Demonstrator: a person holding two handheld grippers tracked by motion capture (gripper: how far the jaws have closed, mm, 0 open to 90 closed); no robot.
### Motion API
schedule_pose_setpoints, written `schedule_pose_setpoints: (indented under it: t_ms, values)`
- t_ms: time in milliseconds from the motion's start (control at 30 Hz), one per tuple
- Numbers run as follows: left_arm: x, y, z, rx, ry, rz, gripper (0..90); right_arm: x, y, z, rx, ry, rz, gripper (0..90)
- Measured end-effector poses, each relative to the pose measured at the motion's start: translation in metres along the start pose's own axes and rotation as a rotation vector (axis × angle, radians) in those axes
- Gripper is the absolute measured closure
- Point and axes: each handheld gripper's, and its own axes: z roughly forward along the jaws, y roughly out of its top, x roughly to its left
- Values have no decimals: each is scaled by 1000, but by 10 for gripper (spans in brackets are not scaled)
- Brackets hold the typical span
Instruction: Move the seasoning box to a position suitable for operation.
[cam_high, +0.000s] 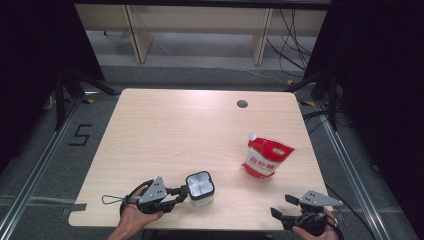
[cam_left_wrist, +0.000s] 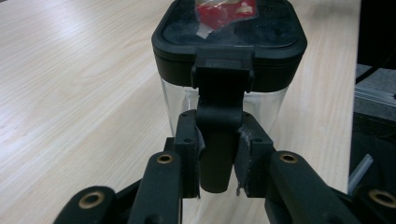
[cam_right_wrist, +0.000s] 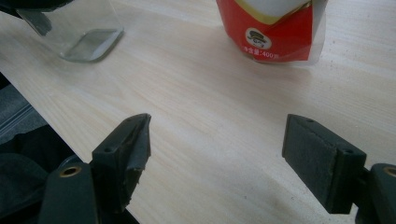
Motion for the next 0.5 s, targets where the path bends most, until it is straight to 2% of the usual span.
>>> schedule_pose_setpoints:
  t_ms: [67, 100, 133, 167, 200, 300, 467, 500]
  values:
    - [-1, 0, 2, -5, -9, -8, 725, 0, 0, 0, 0, 2, 0, 244]
    - [-3, 2, 5, -4, -33, 16, 725, 0, 1, 1, -5, -11, -15, 244]
    - [-3, 2, 5, -4, -33, 16, 725, 0, 1, 1, -5, -11, -15, 244]
    - [-1, 3, 7, -1, -42, 46, 725, -1, 0, 0, -6, -8, -24, 245]
    - [-1, 3, 7, 0, -44, 41, 725, 0, 0, 0, -5, -12, -18, 245]
    - [2, 4, 9, -7, -59, 61, 724, -1, 0, 1, -4, -10, -23, 245]
    - [2, 4, 10, -14, -58, 40, 723, 2, 0, 2, -10, 1, -36, 244]
    - [3, 4, 10, -10, -56, 48, 723, 6, 0, 1, 4, 16, 13, 245]
